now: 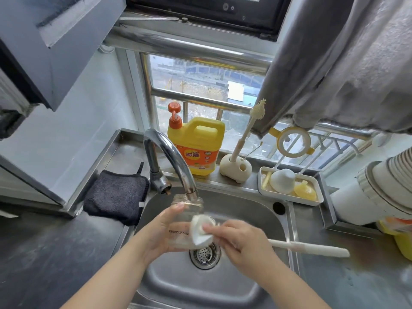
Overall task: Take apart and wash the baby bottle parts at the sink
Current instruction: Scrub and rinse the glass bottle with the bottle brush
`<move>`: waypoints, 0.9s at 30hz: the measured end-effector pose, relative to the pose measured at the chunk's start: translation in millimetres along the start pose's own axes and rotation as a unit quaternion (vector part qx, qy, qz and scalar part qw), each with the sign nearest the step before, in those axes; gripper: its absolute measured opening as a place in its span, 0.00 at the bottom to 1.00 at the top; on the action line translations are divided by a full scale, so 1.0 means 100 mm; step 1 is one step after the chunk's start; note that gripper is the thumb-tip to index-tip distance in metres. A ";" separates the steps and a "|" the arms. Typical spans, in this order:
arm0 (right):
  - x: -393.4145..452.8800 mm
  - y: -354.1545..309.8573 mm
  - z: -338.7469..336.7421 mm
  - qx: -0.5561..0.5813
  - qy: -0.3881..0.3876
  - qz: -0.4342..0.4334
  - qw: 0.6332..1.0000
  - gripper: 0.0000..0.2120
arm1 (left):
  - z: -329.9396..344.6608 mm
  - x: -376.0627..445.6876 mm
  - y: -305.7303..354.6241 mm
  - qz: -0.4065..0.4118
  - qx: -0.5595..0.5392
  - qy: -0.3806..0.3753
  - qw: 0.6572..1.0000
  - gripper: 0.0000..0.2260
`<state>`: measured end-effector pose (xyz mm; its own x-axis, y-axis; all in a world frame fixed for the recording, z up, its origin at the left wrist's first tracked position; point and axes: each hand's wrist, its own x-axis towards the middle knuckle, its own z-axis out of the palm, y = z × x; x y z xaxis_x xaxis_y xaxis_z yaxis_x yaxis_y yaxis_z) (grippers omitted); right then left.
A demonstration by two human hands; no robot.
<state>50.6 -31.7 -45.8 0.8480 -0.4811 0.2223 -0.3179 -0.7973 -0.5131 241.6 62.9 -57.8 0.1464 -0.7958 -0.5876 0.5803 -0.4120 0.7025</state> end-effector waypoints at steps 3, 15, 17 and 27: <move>0.21 0.09 -0.06 0.025 0.049 0.085 0.995 0.17 | 0.06 -0.03 -0.03 -0.024 -0.006 -0.002 1.000 0.32; 0.18 0.14 -0.09 0.055 0.037 0.075 0.995 0.17 | 0.05 -0.05 0.03 0.004 -0.003 0.011 1.000 0.25; 0.32 0.06 -0.08 0.077 0.054 0.078 0.992 0.18 | 0.10 -0.05 0.07 0.017 0.005 0.013 1.000 0.20; 0.10 0.15 -0.09 0.080 0.028 0.099 0.991 0.15 | 0.08 -0.07 0.04 -0.004 0.047 0.022 0.999 0.32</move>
<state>50.1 -51.6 -44.1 0.7500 -0.6447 0.1479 -0.3995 -0.6197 -0.6756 236.2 63.6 -47.6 0.1776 -0.7726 -0.6095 0.5044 -0.4603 0.7305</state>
